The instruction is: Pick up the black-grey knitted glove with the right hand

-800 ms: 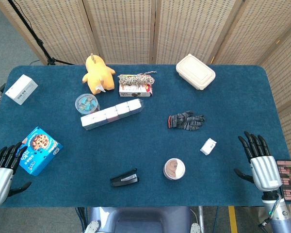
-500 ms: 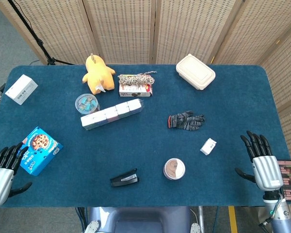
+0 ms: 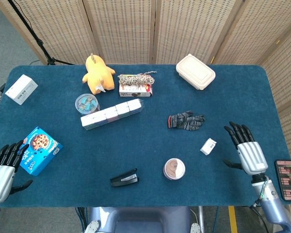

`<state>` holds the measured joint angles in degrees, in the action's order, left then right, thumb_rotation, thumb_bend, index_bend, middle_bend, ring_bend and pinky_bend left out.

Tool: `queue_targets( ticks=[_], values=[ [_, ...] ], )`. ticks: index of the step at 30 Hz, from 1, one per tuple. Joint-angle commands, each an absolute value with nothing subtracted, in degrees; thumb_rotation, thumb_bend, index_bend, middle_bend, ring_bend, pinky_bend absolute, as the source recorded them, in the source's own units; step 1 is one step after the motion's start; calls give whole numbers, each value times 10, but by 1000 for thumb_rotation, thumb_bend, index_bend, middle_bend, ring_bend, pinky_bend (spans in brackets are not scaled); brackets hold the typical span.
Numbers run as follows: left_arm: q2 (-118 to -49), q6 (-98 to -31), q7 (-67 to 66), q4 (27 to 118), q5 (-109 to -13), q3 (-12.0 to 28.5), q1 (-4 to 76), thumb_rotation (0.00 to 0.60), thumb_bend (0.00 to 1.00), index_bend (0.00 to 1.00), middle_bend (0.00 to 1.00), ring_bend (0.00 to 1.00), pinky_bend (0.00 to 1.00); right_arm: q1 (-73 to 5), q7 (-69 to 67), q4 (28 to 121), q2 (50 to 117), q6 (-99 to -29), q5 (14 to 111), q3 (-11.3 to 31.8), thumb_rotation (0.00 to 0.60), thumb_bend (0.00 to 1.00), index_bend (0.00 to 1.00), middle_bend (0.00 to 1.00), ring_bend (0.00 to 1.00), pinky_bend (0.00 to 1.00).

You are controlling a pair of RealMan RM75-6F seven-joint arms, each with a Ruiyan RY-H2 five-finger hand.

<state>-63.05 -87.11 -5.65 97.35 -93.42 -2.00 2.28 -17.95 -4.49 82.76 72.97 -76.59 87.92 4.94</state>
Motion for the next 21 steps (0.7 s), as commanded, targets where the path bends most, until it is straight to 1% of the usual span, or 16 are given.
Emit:
queue_targets(
  ticks=[1, 5, 8, 11, 16, 21],
  values=[
    [-631, -867, -58, 976, -931, -19, 24, 600, 92, 0, 0, 0, 0, -252, -37, 825, 740, -657, 836, 82, 600, 0, 0, 0, 0, 0],
    [-632, -861, -63, 979, -920, -14, 28, 600, 92, 0, 0, 0, 0, -304, -34, 789, 770, -581, 803, 103, 600, 0, 0, 0, 0, 0],
    [-634, -853, -67, 981, -907, -10, 31, 600, 92, 0, 0, 0, 0, -346, -42, 741, 800, -525, 779, 118, 600, 0, 2, 0, 0, 0],
    [-636, -844, -72, 982, -895, -6, 35, 600, 92, 0, 0, 0, 0, -378, -65, 686, 828, -487, 769, 127, 600, 0, 32, 0, 0, 0],
    [-638, -836, -78, 983, -880, -1, 38, 600, 92, 0, 0, 0, 0, -413, -95, 601, 863, -436, 762, 126, 600, 0, 62, 0, 0, 0],
    [-640, -827, -83, 984, -871, 1, 43, 600, 92, 0, 0, 0, 0, -433, -113, 549, 887, -400, 757, 119, 600, 0, 87, 0, 0, 13]
  ],
)
